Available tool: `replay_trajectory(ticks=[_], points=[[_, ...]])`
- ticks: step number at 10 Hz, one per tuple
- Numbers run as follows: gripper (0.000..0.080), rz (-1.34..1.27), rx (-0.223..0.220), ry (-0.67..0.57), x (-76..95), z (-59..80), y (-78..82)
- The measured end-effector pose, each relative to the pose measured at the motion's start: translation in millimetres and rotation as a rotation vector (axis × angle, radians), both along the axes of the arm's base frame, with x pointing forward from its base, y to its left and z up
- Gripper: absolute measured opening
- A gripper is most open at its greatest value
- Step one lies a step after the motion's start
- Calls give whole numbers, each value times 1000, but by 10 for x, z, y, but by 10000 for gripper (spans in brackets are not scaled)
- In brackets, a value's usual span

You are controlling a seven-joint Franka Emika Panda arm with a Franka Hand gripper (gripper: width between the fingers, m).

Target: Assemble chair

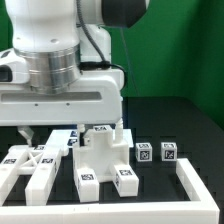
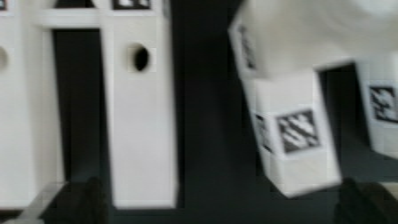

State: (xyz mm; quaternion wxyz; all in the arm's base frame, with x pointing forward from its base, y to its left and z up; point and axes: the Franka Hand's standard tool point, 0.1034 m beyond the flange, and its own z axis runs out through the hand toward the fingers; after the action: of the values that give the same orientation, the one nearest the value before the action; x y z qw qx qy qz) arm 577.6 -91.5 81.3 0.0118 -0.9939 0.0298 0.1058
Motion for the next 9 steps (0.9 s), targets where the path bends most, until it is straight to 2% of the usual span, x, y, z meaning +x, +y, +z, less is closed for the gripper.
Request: replay_trajectory(ticks=[1,5,7,9], points=[[649,-19,6,9,-38,-73,-95],[649,-23,8,11,-58,-93,-80],[649,-36,9,34,-233,-199,-53],[649,-61,3,54,-326,-258,43]])
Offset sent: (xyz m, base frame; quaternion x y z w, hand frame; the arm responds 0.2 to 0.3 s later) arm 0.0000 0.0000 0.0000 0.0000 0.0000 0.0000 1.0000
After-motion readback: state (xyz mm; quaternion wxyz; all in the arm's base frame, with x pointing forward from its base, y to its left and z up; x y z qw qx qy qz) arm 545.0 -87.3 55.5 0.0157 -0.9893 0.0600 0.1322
